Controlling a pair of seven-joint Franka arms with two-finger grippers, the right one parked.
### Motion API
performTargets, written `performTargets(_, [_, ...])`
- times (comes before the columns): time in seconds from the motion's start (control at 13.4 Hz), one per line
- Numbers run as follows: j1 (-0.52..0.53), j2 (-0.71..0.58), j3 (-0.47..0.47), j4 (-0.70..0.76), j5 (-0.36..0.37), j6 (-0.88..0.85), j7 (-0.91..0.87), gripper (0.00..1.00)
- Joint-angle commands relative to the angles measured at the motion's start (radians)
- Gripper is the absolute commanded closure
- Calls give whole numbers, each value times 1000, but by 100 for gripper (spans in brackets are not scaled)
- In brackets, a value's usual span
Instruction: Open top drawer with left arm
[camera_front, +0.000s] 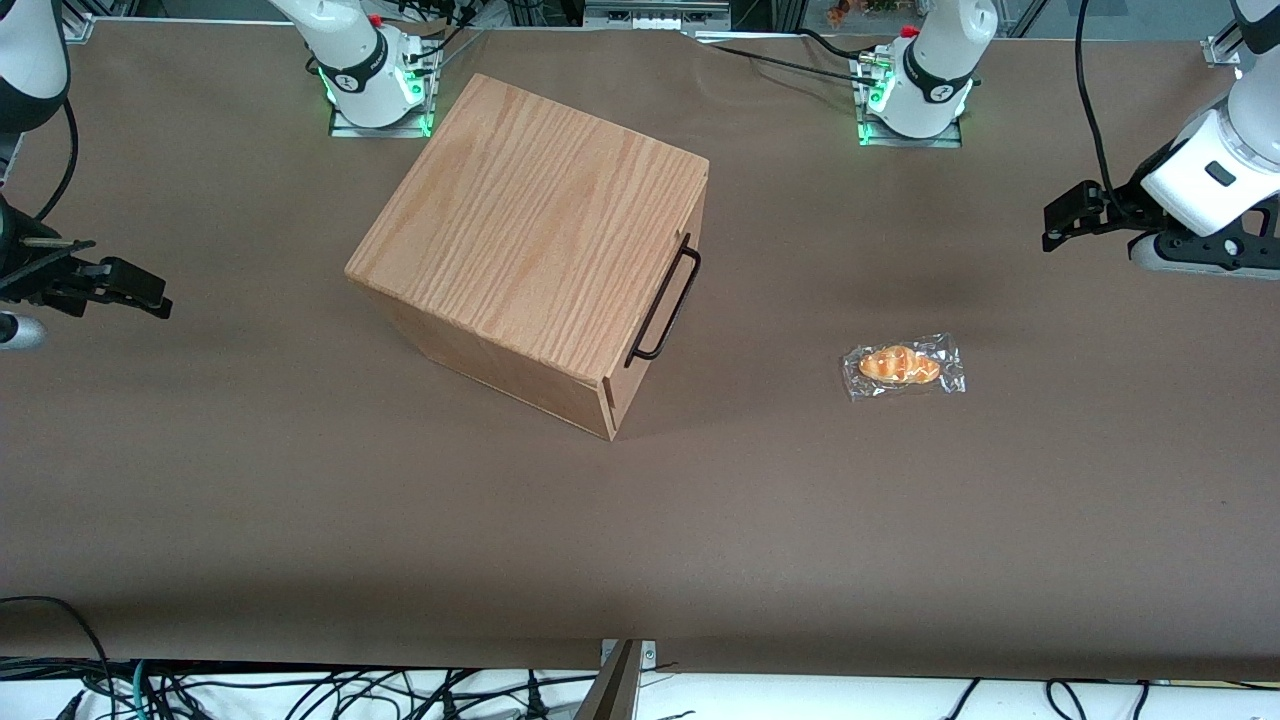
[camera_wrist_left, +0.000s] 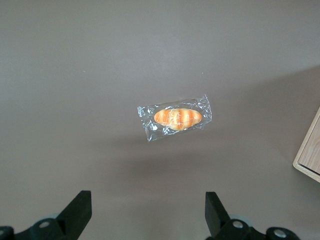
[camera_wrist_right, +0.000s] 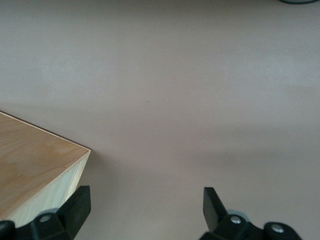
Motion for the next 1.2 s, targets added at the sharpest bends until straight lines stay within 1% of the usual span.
performTargets(0.0, [8,6,-3,17,-1,-3,3,0])
performTargets(1.12, [14,18,-3,32,2,-6,4,0])
